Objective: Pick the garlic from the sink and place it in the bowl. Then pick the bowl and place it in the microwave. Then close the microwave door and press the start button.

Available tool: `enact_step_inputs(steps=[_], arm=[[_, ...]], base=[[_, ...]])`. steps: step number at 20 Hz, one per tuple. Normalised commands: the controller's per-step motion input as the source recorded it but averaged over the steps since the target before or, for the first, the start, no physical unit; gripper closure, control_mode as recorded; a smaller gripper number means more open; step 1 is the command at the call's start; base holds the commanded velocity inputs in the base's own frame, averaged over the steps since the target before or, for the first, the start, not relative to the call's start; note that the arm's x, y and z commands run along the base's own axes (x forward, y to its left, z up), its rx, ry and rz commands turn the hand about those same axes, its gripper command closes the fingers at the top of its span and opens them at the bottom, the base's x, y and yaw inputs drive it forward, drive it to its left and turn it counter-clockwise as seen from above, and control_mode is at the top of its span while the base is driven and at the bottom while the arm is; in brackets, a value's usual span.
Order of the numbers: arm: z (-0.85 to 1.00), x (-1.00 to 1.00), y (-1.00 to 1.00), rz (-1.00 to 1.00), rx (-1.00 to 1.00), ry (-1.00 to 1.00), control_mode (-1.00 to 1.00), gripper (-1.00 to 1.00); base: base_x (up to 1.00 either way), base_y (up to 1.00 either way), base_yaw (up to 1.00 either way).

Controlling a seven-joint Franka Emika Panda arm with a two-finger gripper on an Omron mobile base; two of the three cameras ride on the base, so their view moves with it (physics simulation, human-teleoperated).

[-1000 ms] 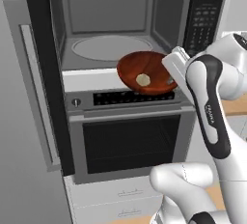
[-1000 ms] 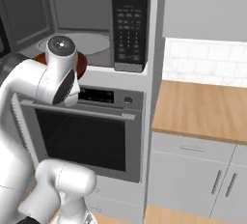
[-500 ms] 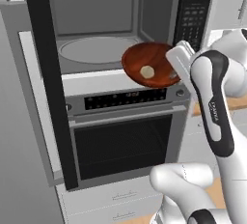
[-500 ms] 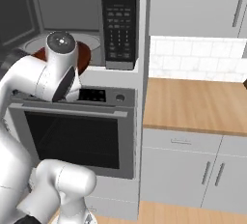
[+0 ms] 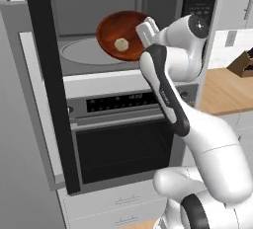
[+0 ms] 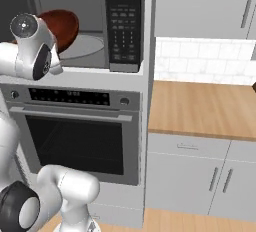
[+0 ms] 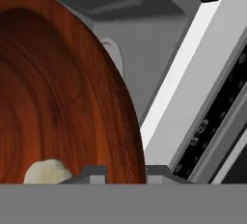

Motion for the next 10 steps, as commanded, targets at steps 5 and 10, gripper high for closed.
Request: enact_step_inputs(steps=[5, 10], arm=[[-0.05, 1.0, 0.06, -0.14, 0.02, 0.11, -1.0, 1.0], [-0.31, 0.99, 0.0, -0.02, 0.0, 0.11, -1.0, 1.0]], base=[[0.0, 0.0, 0.0], [0.0, 0.0, 0.0]])
